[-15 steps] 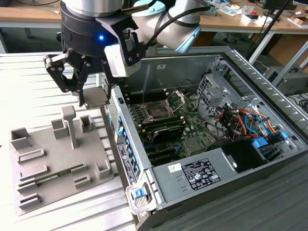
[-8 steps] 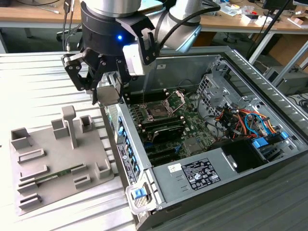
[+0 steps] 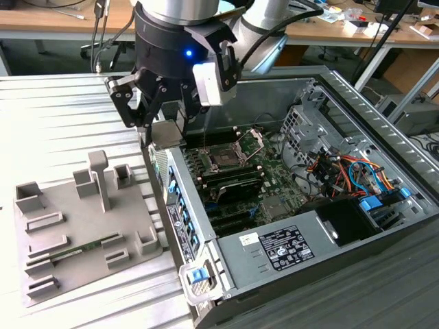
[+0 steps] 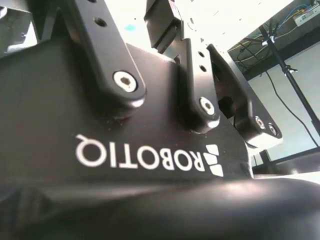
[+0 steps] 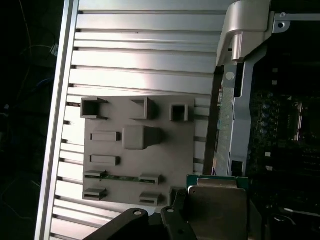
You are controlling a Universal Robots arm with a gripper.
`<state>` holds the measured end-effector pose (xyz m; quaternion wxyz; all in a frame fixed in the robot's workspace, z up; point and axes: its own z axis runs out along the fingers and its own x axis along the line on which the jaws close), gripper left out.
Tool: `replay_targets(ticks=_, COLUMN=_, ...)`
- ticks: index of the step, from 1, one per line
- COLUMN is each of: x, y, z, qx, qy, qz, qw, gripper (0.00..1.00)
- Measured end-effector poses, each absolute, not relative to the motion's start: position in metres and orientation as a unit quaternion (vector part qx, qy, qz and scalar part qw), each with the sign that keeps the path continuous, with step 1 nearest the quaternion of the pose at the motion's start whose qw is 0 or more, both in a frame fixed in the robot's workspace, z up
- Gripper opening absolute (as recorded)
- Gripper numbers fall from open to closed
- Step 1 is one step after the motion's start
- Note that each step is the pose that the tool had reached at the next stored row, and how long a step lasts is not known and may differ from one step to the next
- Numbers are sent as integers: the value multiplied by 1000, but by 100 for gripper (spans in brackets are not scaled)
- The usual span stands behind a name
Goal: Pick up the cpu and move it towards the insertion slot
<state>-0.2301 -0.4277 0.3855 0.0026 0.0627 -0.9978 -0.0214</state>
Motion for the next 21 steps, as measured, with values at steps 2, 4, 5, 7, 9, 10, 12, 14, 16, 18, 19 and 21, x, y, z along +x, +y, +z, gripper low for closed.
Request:
replay_targets(ticks=2, x=-226, y=-428, z=385, qx=63, qy=-998, qz=-21, qw=3, gripper=55)
replay_targets(ticks=4, x=-221, y=-428, z=385, qx=63, qy=-998, qz=-21, qw=3, gripper=55)
replay_targets(ticks=5, x=-219, y=-428, z=386, qx=63, qy=-998, qz=-21, qw=3, gripper=55)
replay_targets(ticks=7, x=-213, y=-428, z=385, qx=63, qy=-998, qz=-21, qw=3, gripper=55)
replay_targets(ticks=9, x=-209, y=-428, z=385, qx=63, qy=-998, qz=-21, qw=3, gripper=55)
replay_targets(ticks=10, x=-207, y=-428, z=385, qx=63, qy=-998, qz=-21, qw=3, gripper=55)
replay_targets(ticks=12, x=-202, y=-428, z=385, qx=63, qy=-998, qz=-21, qw=3, gripper=55)
replay_targets(ticks=14, x=-195, y=-428, z=385, qx=63, qy=-998, qz=-21, qw=3, gripper=55)
replay_targets(ticks=16, x=-190, y=-428, z=385, qx=63, qy=-998, qz=-21, qw=3, gripper=55)
replay_targets(ticks=18, x=-185, y=-428, z=385, qx=63, qy=-998, qz=-21, qw=3, gripper=55)
replay_targets(ticks=19, x=-180, y=-428, z=385, qx=63, qy=-998, qz=-21, qw=3, gripper=55)
replay_targets(ticks=21, x=-174, y=-428, z=385, qx=63, qy=-998, qz=-21, qw=3, gripper=55)
